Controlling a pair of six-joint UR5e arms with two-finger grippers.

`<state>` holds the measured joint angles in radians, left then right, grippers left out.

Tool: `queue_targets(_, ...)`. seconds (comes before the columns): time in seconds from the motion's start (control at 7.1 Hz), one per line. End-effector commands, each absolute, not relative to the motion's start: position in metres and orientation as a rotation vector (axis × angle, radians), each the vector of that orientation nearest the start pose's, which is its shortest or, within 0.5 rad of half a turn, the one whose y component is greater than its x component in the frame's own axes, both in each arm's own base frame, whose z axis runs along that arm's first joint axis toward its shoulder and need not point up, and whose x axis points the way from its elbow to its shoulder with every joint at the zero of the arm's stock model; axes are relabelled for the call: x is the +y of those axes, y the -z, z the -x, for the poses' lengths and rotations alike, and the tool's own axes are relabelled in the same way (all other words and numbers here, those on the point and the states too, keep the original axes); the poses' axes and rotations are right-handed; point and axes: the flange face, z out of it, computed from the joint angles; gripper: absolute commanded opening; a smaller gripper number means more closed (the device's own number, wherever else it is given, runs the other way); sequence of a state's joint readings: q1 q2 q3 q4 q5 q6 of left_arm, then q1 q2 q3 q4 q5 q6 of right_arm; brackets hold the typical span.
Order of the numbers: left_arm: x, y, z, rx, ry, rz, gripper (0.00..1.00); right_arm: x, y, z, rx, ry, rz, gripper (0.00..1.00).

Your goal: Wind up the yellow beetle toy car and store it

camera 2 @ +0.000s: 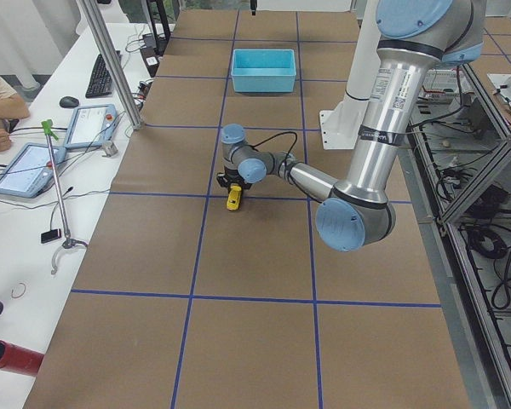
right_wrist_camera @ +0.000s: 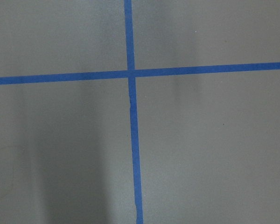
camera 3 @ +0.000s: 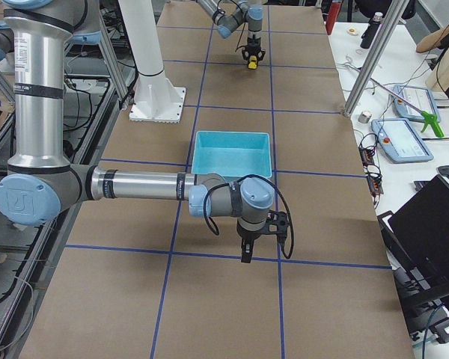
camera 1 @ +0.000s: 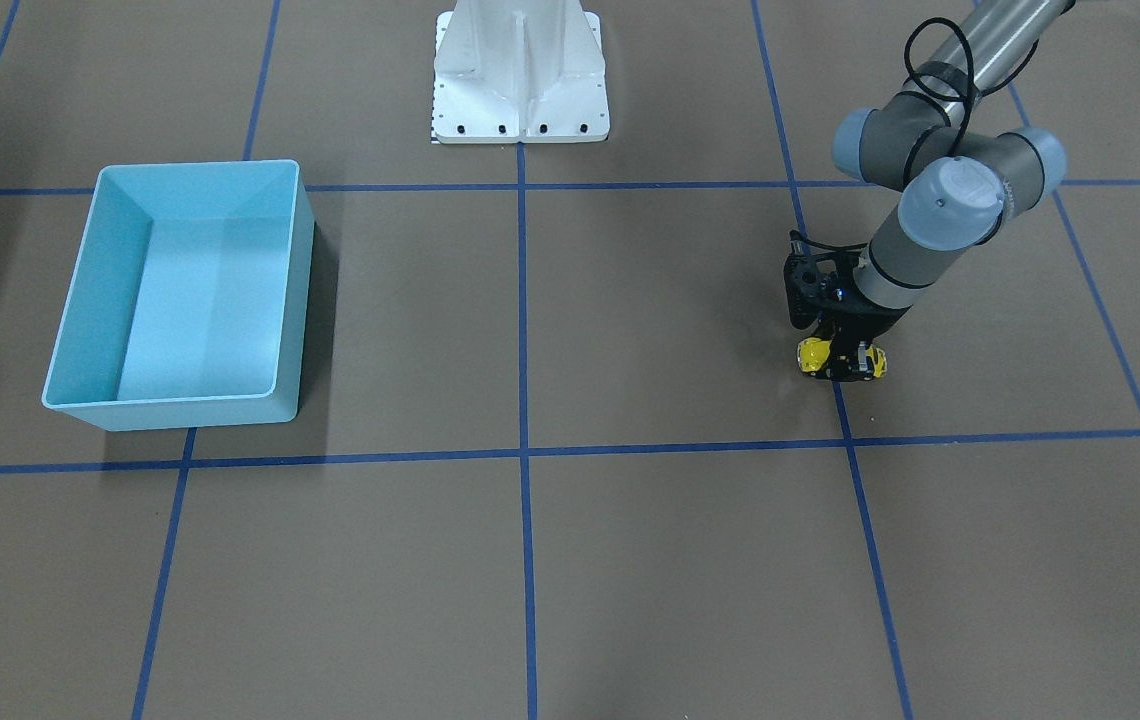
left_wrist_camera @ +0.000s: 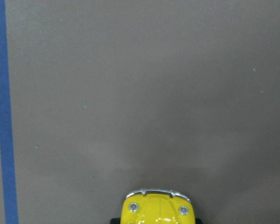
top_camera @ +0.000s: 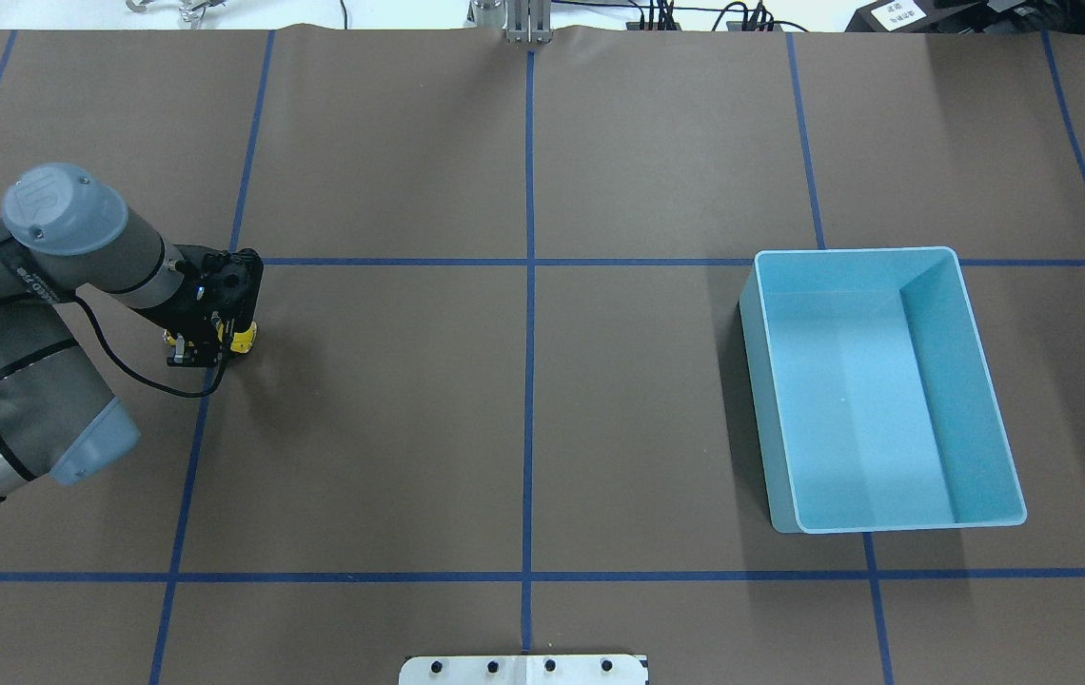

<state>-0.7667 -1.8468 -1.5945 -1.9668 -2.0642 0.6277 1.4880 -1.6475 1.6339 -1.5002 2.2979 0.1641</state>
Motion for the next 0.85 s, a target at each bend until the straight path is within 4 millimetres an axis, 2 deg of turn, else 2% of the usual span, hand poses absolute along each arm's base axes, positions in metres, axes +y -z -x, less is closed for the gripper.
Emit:
queue_targets(0.0,-0.492,-0.469,-0.382,0.595,-1.511,-0.707,0.06,-0.467,-0.66,-0.029,-0.728,-0.056,0.034,1.0)
queue_targets(0.28,-0.492,-0.468,-0.381,0.602,-1.51,-0.717,0.06,-0.467,-0.66,-0.029,-0.728,-0.057,0.036,1.0)
queue_targets(0.7,-0.487,-0.481,-0.372,0.602,-1.507,-0.728,0.06,-0.467,-0.66,-0.029,-0.727,-0.057,0.036,1.0)
